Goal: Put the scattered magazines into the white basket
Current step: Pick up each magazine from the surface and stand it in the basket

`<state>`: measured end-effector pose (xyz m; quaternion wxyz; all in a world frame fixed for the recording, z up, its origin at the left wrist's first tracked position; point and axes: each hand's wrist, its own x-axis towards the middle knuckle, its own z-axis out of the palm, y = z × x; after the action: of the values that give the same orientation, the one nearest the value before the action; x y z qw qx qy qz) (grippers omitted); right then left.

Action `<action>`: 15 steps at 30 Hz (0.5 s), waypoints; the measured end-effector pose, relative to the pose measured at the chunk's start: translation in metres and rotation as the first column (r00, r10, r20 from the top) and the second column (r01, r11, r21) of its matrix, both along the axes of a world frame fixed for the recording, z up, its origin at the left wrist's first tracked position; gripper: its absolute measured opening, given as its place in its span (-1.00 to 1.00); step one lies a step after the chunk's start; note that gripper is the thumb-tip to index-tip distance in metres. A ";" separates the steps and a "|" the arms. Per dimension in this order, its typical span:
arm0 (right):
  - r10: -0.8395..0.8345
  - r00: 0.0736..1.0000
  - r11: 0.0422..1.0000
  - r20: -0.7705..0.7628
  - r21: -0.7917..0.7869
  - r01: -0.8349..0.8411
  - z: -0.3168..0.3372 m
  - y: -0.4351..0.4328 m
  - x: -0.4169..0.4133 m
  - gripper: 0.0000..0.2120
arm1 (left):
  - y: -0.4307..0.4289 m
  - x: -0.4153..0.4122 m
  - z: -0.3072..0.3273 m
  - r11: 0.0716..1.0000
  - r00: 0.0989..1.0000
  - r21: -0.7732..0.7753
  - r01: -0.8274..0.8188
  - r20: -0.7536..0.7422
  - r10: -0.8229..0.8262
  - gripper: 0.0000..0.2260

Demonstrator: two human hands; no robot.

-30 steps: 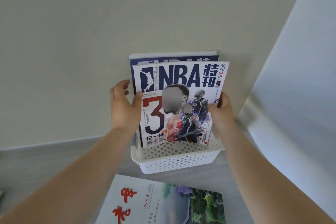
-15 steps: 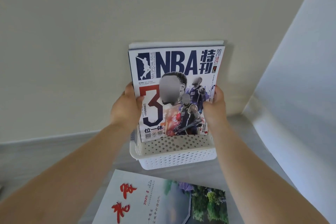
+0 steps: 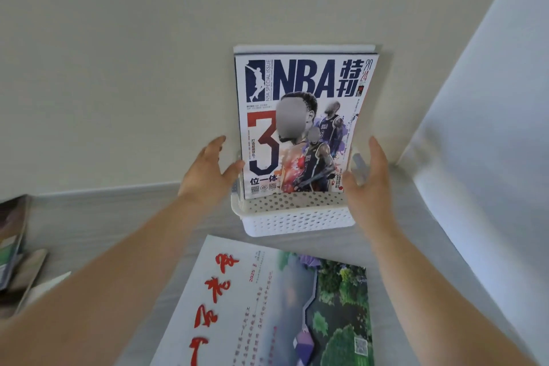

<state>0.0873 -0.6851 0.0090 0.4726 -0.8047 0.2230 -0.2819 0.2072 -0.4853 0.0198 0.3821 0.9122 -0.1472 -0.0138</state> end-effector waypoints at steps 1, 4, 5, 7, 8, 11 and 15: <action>-0.008 1.000 0.998 -0.016 -0.061 0.007 -0.003 0.008 -0.016 -0.38 | 0.013 -0.012 -0.005 1.000 1.000 -0.019 0.006 -0.026 -0.006 -0.49; -0.005 0.995 0.975 -0.097 -0.221 -0.017 -0.015 0.039 -0.067 -0.39 | 0.063 -0.055 -0.026 0.998 0.990 -0.053 -0.043 -0.140 0.036 -0.57; 0.010 0.988 0.967 -0.153 -0.248 -0.048 -0.022 0.049 -0.082 -0.40 | 0.080 -0.069 -0.034 0.997 0.980 -0.037 -0.074 -0.187 0.065 -0.58; 0.048 0.946 0.935 -0.319 -0.319 -0.155 -0.038 0.069 -0.107 -0.41 | 0.112 -0.101 -0.052 0.992 0.949 0.004 -0.129 -0.291 0.124 -0.59; 0.065 0.909 0.906 -0.413 -0.357 -0.228 -0.048 0.078 -0.118 -0.41 | 0.125 -0.116 -0.060 0.989 0.927 0.017 -0.148 -0.346 0.144 -0.59; 0.057 0.783 0.844 -0.619 -0.390 -0.369 -0.080 0.106 -0.146 -0.40 | 0.151 -0.158 -0.077 0.989 0.862 0.031 -0.144 -0.487 0.141 -0.55; -0.028 0.728 0.815 -0.685 -0.437 -0.380 -0.102 0.129 -0.168 -0.47 | 0.167 -0.186 -0.081 0.989 0.905 0.140 0.042 -0.425 0.021 -0.59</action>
<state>-0.0809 -0.5562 -0.0926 0.1354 -0.9695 0.2036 0.0194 0.0212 -0.3183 -0.0608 0.3370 0.9120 -0.0640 -0.2250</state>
